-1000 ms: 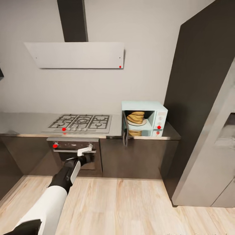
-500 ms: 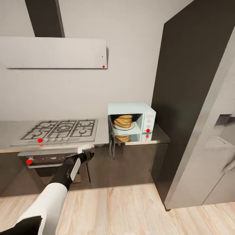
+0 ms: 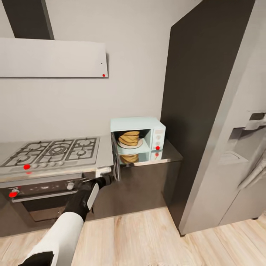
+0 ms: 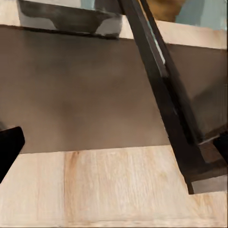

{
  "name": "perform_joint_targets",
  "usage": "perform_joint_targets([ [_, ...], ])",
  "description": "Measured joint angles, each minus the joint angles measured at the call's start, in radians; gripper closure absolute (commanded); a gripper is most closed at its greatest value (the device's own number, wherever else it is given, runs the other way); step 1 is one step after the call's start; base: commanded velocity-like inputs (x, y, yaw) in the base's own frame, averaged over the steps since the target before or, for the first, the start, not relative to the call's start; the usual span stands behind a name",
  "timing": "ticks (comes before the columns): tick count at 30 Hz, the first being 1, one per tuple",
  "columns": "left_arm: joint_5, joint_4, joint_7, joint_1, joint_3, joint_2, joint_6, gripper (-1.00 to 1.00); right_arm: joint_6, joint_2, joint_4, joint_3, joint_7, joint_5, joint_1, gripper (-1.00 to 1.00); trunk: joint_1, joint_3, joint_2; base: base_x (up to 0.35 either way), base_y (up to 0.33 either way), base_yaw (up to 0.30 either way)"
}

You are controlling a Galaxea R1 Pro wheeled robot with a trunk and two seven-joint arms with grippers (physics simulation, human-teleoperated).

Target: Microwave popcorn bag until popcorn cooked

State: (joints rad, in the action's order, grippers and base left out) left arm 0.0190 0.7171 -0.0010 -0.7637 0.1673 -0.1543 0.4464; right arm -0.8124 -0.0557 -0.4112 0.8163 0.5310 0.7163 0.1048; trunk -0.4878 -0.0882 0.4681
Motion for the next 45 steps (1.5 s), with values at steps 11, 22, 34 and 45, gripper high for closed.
perform_joint_targets([
  [11,0.003,0.192,0.001,0.010,-0.072,-0.003,0.014,-1.00,0.000,0.000,0.000,-0.004,0.005,0.001,-0.003,-1.00,0.000,0.002,0.000,0.000,0.000,-0.225],
  [22,0.002,0.238,0.010,0.006,-0.076,-0.008,0.014,-1.00,-0.001,0.000,0.000,-0.004,0.005,0.002,-0.003,-1.00,0.000,0.002,0.000,0.140,-0.127,-0.005],
  [34,0.002,0.239,0.005,0.008,-0.078,-0.011,0.015,-1.00,0.000,-0.010,0.001,-0.006,0.006,0.038,-0.003,-1.00,0.000,0.002,0.000,0.128,-0.114,0.000],
  [45,0.003,0.239,0.006,0.005,-0.076,-0.013,0.015,-1.00,0.001,-0.036,0.035,-0.006,-0.001,0.037,-0.002,-1.00,0.001,0.002,0.000,0.197,-0.057,0.000],
])
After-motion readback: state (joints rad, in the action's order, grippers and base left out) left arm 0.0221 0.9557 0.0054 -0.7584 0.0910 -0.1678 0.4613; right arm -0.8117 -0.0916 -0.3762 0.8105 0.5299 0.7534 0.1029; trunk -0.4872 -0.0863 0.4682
